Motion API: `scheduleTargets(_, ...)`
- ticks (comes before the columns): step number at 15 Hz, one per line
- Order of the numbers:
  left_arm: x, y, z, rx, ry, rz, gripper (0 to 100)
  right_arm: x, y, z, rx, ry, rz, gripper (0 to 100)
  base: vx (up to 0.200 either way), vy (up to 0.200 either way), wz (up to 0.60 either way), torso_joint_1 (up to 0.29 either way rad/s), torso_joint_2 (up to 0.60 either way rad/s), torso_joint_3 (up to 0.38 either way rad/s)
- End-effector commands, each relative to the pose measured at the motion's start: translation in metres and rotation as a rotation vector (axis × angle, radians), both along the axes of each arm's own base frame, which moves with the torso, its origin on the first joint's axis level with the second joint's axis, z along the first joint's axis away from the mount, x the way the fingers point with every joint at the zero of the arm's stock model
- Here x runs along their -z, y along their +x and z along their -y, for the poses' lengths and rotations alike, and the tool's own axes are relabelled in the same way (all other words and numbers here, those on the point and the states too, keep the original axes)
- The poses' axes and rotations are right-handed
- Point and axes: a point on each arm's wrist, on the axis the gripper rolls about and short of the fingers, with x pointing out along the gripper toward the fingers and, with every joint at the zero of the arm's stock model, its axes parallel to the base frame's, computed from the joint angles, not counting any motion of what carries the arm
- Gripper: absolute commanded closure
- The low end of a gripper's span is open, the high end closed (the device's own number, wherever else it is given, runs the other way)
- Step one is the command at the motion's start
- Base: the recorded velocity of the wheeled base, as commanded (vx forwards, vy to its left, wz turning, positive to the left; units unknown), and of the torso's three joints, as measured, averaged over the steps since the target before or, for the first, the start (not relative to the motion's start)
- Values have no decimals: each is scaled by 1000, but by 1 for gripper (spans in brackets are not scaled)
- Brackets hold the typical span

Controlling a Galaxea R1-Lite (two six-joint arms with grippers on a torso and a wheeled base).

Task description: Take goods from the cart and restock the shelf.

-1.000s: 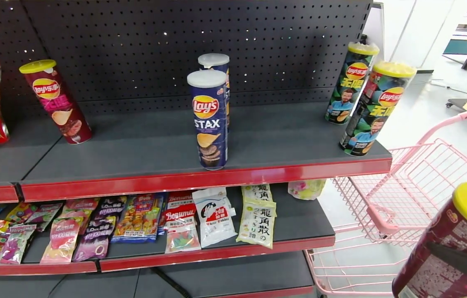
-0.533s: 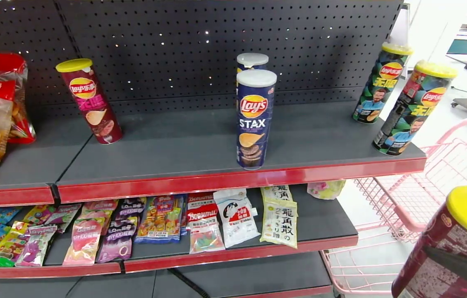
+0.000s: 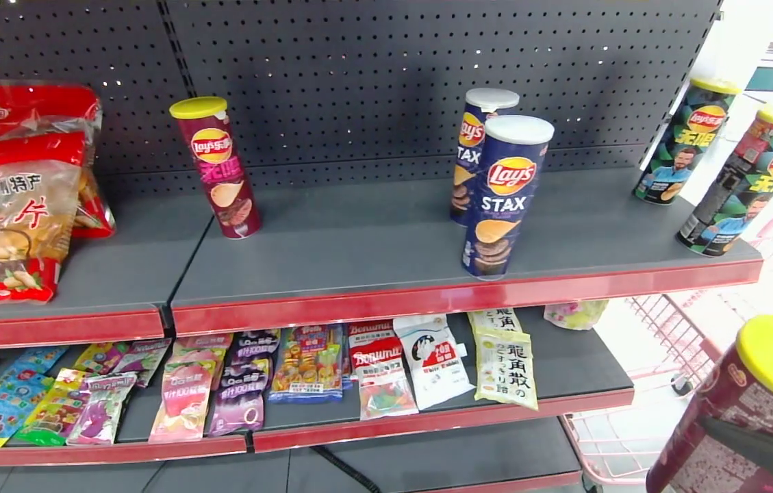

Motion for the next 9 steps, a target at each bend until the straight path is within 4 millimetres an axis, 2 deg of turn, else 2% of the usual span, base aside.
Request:
scheduleTargets(1, 0, 0, 0, 0, 0, 2, 0, 3, -3, 2, 1, -10, 6, 100, 0, 200, 0, 2, 7, 2)
scheduleTargets(5, -1, -1, 0, 0, -2, 6, 0, 9, -5, 3, -1, -56, 23, 100, 0, 200, 0, 2, 1, 2)
scheduleTargets(9, -2, -1, 0, 1, 1, 11, 0, 8, -5, 4, 5, -59, 28, 100, 0, 0, 0, 0, 0, 0)
